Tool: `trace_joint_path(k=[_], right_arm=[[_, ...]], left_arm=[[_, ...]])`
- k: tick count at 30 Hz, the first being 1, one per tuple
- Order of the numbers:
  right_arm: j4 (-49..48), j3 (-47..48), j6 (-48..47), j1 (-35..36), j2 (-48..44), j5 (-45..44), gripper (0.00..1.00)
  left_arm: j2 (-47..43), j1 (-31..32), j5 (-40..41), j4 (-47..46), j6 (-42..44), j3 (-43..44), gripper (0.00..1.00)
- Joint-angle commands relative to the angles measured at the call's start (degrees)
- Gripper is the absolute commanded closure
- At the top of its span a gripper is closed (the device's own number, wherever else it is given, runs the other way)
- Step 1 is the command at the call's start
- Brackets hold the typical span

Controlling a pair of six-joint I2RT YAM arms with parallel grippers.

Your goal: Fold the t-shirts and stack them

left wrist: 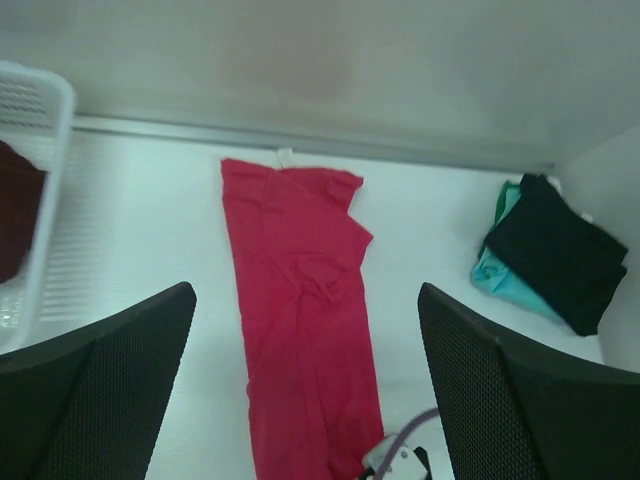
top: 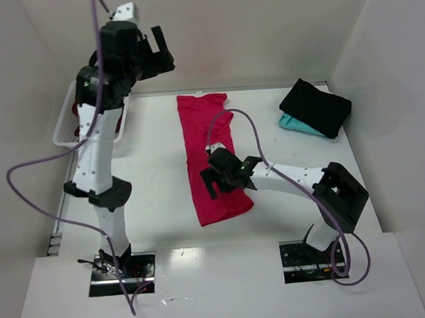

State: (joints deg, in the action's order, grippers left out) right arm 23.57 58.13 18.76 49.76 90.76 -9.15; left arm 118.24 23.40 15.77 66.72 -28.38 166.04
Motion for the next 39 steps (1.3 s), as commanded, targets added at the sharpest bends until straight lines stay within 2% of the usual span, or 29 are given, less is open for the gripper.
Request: trace_joint_path(k=[1,6,8,10,11,12,13,15,23,28,32,39], right_arm=[[1.7,2.8,4.3,2.7,1.5,-4.4,0.00],[2.2,1.4,9.9,5.3,6.2,-5.0,0.00],[2.8,0.5,12.7,5.3,6.7,-5.0,0.00],[1.7,-1.1,15.1,5.3,6.7,-2.6,0.00],[0.4,-1.6,15.9,5.3,6.7,-1.7,0.00],[0.4,-1.6,16.8,5.8,6.7,-1.7,0.00],[-0.4,-2.3,17.8,5.8,6.7,-1.1,0.00],[-0.4,-2.3,19.8,6.3,7.3,-0.1,0.00],[-2.7,-0.9,28.1,15.3,12.3,4.8,0.03],[-2.0,0.9,33.7,17.6,13.0,6.2,0.04],[-0.9,-0.6,37.7,18.1,9.6,6.2,0.04],[3.3,-3.9,40.9,18.1,3.6,0.2,0.00]], left_arm=[[-3.3,0.5,4.9,2.7,1.8,-6.2,0.00],[-10.1,1.1,5.5,0.6,1.1,-16.0,0.00],[-15.5,1.1,5.5,-2.3,1.1,-24.2,0.00],[-23.2,1.1,4.9,-9.7,1.7,-32.4,0.00],[-26.0,1.1,4.0,-12.6,1.8,-41.4,0.00],[-28.7,1.1,3.2,-17.9,1.8,-45.6,0.00],[-33.0,1.1,2.5,-19.7,1.8,-48.8,0.00],[-35.1,0.6,0.3,-20.5,1.1,-52.5,0.00],[-38.4,0.1,-2.0,-19.2,1.7,-58.9,0.00],[-41.3,-0.5,-2.5,-19.7,2.7,-63.0,0.00],[-42.5,-0.5,-2.5,-19.7,2.7,-65.4,0.00],[-44.1,-0.5,-4.4,-20.2,2.7,-68.7,0.00]])
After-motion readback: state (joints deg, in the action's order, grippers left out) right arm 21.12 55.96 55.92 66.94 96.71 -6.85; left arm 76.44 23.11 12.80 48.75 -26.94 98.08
